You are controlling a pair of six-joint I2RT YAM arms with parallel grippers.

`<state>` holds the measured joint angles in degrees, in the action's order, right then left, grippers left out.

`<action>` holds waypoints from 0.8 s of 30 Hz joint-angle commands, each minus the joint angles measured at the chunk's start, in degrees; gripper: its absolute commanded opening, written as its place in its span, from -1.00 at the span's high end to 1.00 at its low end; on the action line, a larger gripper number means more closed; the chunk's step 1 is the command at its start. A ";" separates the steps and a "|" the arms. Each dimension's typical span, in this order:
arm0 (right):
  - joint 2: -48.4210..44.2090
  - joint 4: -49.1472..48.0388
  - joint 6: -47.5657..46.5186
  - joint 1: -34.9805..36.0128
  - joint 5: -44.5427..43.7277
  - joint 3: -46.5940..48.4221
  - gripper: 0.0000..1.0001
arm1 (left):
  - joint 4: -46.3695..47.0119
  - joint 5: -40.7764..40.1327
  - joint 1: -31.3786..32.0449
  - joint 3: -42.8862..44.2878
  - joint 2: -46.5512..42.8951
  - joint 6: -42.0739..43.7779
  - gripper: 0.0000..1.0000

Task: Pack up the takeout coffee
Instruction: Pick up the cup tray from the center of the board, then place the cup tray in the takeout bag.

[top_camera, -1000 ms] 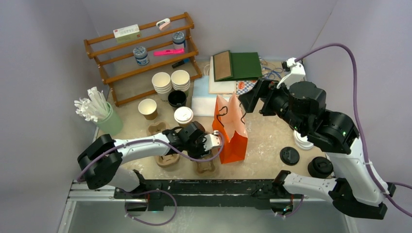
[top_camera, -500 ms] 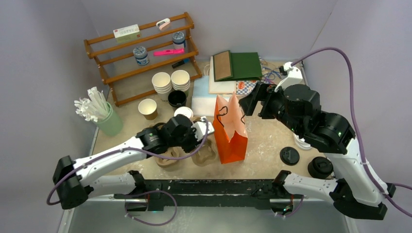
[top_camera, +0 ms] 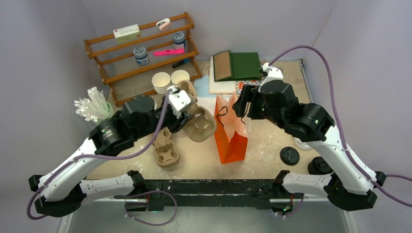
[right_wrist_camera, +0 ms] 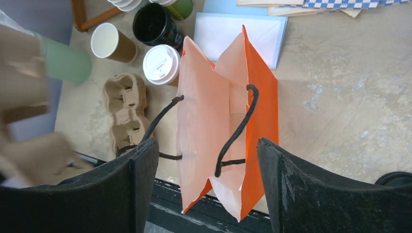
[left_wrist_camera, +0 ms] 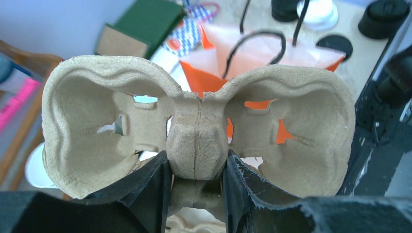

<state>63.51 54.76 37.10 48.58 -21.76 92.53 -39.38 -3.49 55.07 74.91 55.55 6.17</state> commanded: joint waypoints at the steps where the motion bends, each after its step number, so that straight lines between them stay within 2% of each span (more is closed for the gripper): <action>1: 1.57 2.35 1.44 0.15 -0.21 -0.26 -0.48 | -0.63 -2.36 -0.31 9.09 -1.11 1.23 0.20; 7: 0.92 2.60 2.02 0.16 -1.62 -0.88 -0.20 | 3.84 5.40 -0.31 18.35 6.68 4.27 0.21; 11: -0.43 2.73 1.84 0.19 -3.63 -1.49 -0.15 | 9.47 9.50 -0.31 20.29 12.55 6.00 0.22; 15: -0.78 3.88 2.18 0.16 -5.12 -0.72 -0.10 | 18.22 14.79 -0.31 20.84 17.97 3.71 0.22; 21: -0.71 4.68 2.69 0.19 -7.76 -0.15 0.49 | 28.64 21.94 -0.31 17.00 19.51 -5.36 0.23; 24: -1.09 4.30 3.18 0.13 -8.68 -0.22 0.61 | 29.69 24.85 -0.31 14.59 19.17 -10.13 0.19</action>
<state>62.85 60.07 38.74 48.51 -27.64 91.26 -18.63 13.15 54.39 91.33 77.10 4.32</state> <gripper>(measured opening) 0.217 0.403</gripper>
